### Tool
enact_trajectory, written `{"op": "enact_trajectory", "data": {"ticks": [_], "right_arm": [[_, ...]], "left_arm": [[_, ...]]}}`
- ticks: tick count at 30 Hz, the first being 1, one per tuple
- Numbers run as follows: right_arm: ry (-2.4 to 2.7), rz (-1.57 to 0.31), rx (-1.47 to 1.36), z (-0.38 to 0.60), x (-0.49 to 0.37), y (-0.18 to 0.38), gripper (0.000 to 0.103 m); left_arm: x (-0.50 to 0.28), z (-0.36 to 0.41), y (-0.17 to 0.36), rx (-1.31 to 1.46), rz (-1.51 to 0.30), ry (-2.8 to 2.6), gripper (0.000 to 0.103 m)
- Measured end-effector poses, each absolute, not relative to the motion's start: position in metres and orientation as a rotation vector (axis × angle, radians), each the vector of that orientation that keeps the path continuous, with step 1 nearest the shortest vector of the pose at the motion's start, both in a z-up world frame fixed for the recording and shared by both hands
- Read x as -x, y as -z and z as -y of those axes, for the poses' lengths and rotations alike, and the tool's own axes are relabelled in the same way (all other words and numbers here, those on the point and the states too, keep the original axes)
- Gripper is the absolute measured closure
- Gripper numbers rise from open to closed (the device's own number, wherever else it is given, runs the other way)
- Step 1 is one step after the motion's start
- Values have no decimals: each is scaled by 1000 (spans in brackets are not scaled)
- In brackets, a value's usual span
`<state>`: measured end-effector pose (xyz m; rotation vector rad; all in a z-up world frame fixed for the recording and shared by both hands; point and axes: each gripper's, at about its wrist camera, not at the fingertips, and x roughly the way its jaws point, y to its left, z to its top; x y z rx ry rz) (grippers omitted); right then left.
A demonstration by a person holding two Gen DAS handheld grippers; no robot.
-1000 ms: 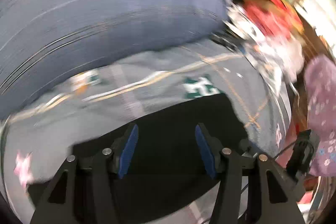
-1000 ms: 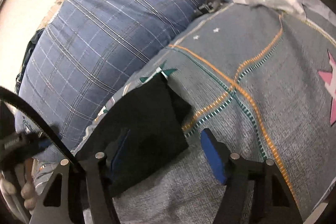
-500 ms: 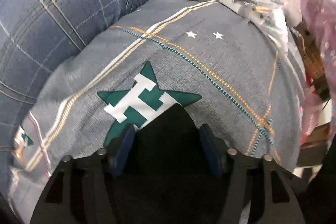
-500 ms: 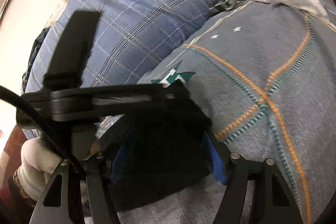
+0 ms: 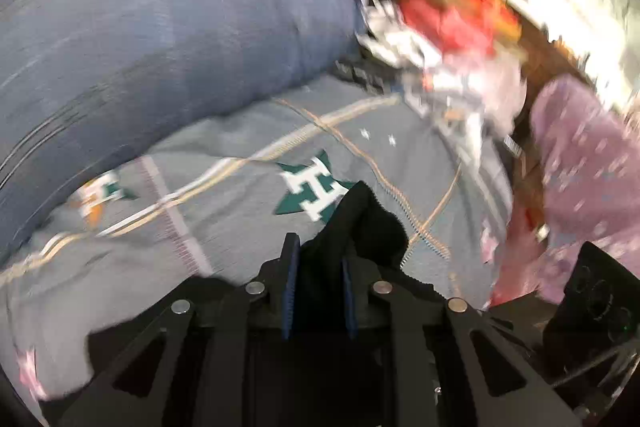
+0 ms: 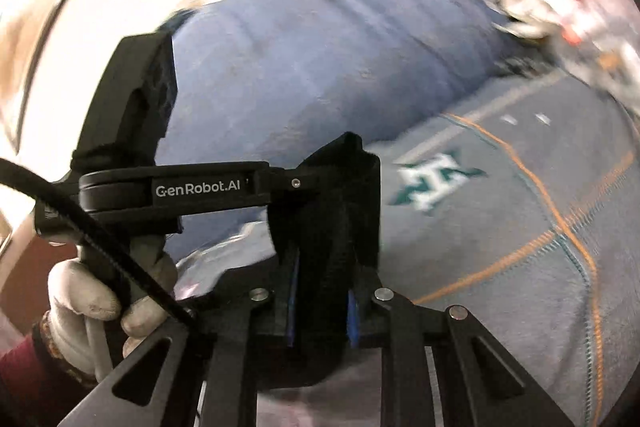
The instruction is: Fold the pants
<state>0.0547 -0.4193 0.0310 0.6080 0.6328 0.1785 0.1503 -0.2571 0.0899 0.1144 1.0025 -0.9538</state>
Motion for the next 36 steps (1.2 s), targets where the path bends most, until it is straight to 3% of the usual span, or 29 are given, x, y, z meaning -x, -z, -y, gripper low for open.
{"op": "enact_trajectory", "data": {"ticks": [7,16,22,30,36], "right_arm": [[-382,-645,-404,322,-66,-87,84],[-564,-825,-211,175,-93,-56,89],[-591,-916,-157,128,-108,-27,90],[-632,-884,-98,95,-107,-51,90],[-747,-1021,-145,78,-119,0,77]], "left_arm": [[-159,126,-120,151,-926,866,85],[-172,-20,-41,516,-996,711,88],[-170,-64,-14,626,-985,685,91],[-177,-89,-23,623,-939,659,91],[-175,-125,24,698,-1059,509,69]]}}
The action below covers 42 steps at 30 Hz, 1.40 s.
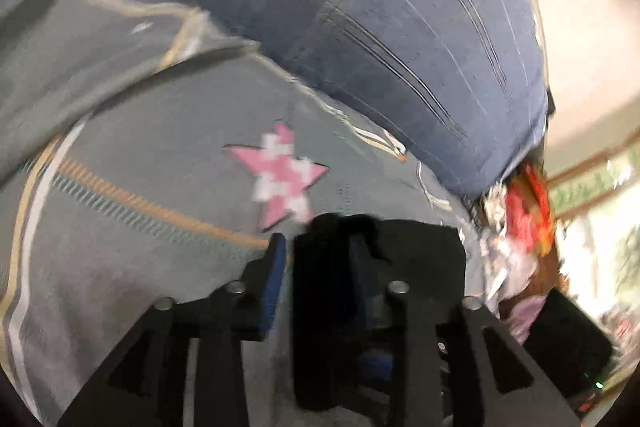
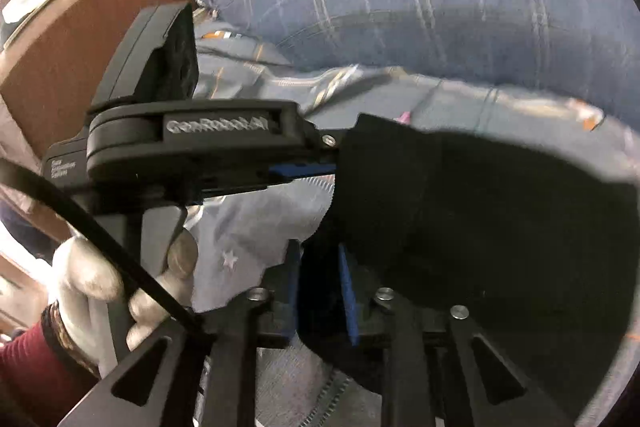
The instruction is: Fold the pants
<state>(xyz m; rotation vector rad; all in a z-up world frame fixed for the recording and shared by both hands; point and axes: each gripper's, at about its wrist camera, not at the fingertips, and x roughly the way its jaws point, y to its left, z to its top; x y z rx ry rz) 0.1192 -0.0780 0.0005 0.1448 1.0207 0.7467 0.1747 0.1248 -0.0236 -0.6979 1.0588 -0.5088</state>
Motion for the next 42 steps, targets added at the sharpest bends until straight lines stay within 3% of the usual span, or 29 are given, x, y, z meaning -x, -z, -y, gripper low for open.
{"op": "enact_trajectory", "data": {"ticks": [1,2,4,12,18,21,23,25,29,31,36,37,39,42], "right_arm": [[-764,-1017,-176,82,-117,0,69],[-791,-1011,-222,88,-115,-2,53],[-838,-996,-282,98,-108,-11,37],[-707,-851,-350,179,-101,-60,38],[-537,-991,-545,221,-175,-14,41],[-481,-1066,-625,230,-206,28,46],[-448,-1054,-694,238,-216,48,57],[-427,-1015,-718,239,-219,55,61],[-432,-991,-584,230,-210,34,61],[-459,-951,-554,230,-194,15,56],[-502,-893,-494,235,-134,-13,56],[-499,-893,-496,237,-124,-9,56],[-465,-938,-505,240,-115,11,54],[-478,-968,-590,249,-126,31,55]], "left_arm": [[-172,-137,26,746,-1049,494,65],[-170,-147,26,779,-1039,478,64],[-164,-164,17,816,-1008,434,63],[-160,-110,-38,697,-938,535,63],[-180,-50,1,534,-1090,433,62],[-174,-58,18,583,-1046,433,63],[-170,-56,16,539,-1030,442,63],[-170,-54,12,500,-1029,451,63],[-160,-66,-12,538,-1015,468,63],[-147,-64,-25,503,-985,477,61],[-123,-43,-11,354,-1025,443,54],[-122,-42,-4,346,-1037,433,54],[-123,-43,2,343,-1028,405,38],[-128,-52,4,419,-1072,393,38]]}}
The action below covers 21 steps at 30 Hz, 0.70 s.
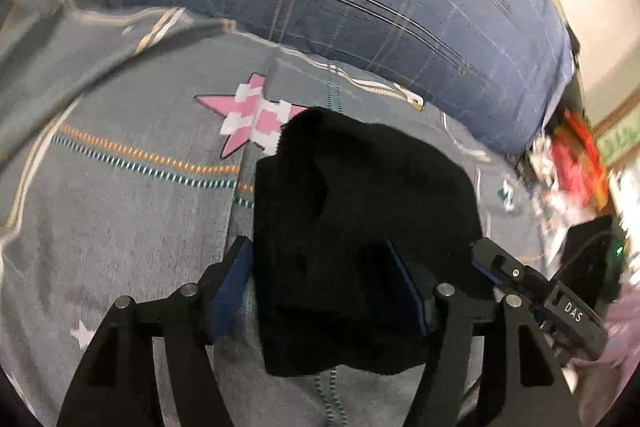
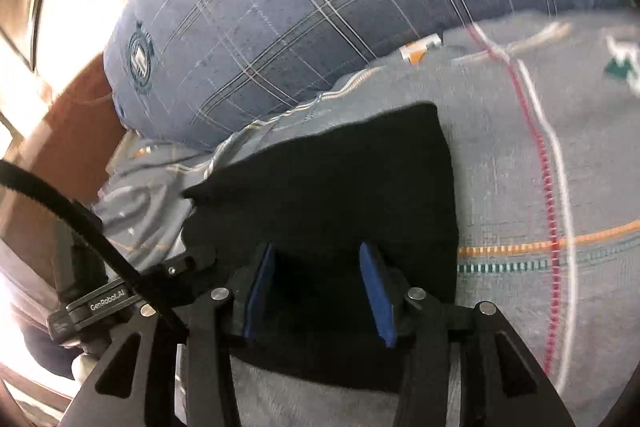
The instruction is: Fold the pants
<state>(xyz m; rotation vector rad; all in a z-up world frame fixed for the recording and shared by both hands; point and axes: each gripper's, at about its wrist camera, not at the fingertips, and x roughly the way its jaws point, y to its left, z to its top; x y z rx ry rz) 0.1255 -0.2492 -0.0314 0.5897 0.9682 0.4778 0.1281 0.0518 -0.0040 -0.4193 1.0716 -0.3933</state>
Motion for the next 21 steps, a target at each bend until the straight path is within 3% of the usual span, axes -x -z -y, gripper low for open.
{"op": "enact_trajectory", "data": {"ticks": [6,10,21], "right_arm": [[-447,-885,-596,264,-102,-6,49],[-398,-839,-575,265,-49,-13,40],[-383,-860,-387,221,37,-6,39]], "left_arm": [[-76,-70,-31,406,-962,303,38],[-19,-70,-34,434,-917,223,38],[58,-51,-47,368,-889,179,38]]}}
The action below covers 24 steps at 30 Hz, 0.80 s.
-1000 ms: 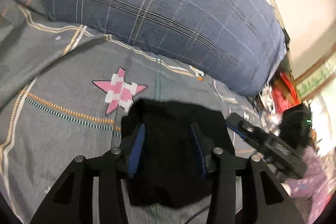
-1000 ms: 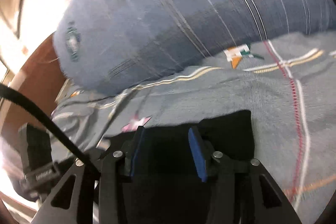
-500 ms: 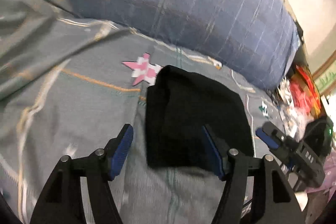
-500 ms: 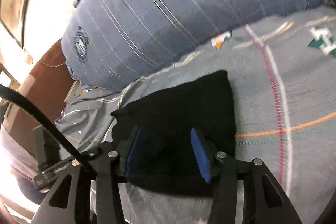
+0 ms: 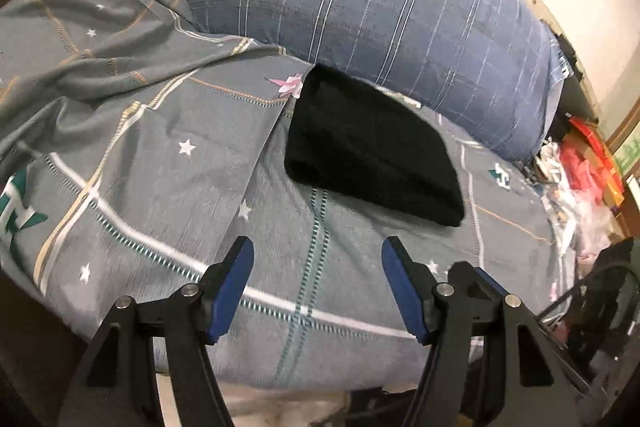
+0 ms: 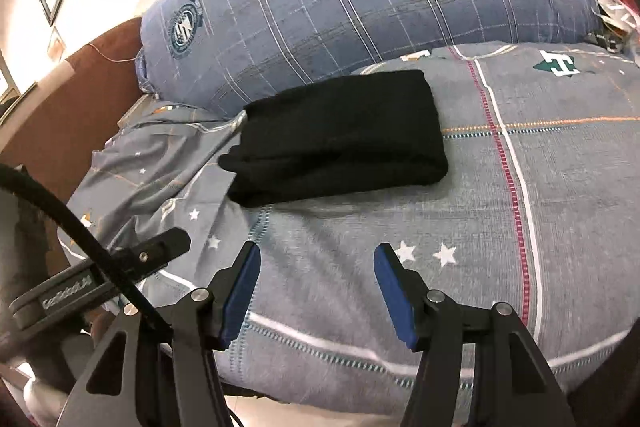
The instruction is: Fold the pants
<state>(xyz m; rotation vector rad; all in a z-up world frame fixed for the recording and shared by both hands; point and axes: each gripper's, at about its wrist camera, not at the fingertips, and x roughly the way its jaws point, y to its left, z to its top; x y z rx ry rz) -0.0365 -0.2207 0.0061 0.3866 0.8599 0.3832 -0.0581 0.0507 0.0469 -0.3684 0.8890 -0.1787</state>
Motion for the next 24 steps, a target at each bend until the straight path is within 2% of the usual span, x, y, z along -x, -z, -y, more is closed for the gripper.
{"op": "enact_trajectory", "data": {"ticks": [7,12,20,24], "right_arm": [[-427,-750,-346,208,51,-49,36],[-539,-692,-302,179,57,-78,25],[-596,-843,-278,140,62,-39,24],[-584,-842,-285,146,65,-34,24]], "left_arm": [[91,-117,-86,470,-754,3,37],[117,-153,-101,528,-698,-91,35],[141,-169,-115,524,-651,-158,33],[137,-154,-113,466,-648,-153,33]]}}
